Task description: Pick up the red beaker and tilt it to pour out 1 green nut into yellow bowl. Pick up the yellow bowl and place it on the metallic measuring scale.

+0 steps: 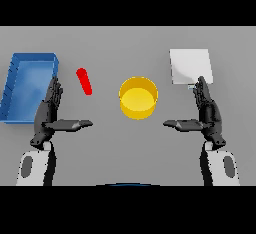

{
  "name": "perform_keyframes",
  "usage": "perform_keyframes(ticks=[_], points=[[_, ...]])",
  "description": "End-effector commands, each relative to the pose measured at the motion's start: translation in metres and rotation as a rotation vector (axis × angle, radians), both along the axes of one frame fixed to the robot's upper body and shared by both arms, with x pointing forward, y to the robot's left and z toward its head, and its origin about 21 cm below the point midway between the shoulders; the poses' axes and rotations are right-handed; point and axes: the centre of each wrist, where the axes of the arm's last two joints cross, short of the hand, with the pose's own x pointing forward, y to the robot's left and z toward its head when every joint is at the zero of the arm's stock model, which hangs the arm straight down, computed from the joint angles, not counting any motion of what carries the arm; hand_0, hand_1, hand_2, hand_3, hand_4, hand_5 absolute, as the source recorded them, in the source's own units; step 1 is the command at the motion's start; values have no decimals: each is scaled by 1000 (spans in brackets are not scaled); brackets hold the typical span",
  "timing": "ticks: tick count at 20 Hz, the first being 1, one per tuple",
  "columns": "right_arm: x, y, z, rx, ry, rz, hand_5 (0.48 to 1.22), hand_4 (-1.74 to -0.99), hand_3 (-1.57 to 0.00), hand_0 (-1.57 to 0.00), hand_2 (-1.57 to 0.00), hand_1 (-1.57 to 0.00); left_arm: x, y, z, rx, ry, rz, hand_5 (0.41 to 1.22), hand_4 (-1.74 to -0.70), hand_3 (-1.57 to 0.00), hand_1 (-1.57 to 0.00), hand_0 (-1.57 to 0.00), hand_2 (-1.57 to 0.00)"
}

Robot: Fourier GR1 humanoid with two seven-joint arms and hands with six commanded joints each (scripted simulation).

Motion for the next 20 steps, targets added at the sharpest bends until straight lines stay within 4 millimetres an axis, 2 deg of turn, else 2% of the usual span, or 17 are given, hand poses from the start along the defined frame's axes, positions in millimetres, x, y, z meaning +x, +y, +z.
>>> perform_keyframes(ticks=[1, 6, 8, 12, 17, 20], points=[[0, 0, 0, 0, 0, -1, 572, -1177, 1, 1, 1, 1, 0, 0, 0, -1, -1, 1, 677, -1202, 1, 1, 1, 1], [1, -5, 1, -6, -1, -5, 572, -1177, 1, 1, 1, 1, -3, -3, -1, -1, -10, -4, 677, -1202, 1, 1, 1, 1], [-8, -12, 5, -185, -53, 19, 573, -1178, 1, 1, 1, 1, -15, -5, 5, 92, -40, -56, 677, -1203, 1, 1, 1, 1], [-16, -8, 8, -248, -70, 55, 583, -1194, 1, 1, 1, 1, -24, -4, 17, 142, -50, -90, 668, -1197, 1, 1, 1, 1], [-16, -15, 13, -188, -93, 81, 604, -1261, 1, 1, 1, 1, -21, -8, 16, 165, -13, -93, 652, -1171, 1, 1, 1, 1], [-14, -16, 14, -179, -96, 92, 621, -1291, 1, 1, 1, 1, -14, -12, 8, 167, 24, -99, 658, -1189, 1, 1, 1, 1]])
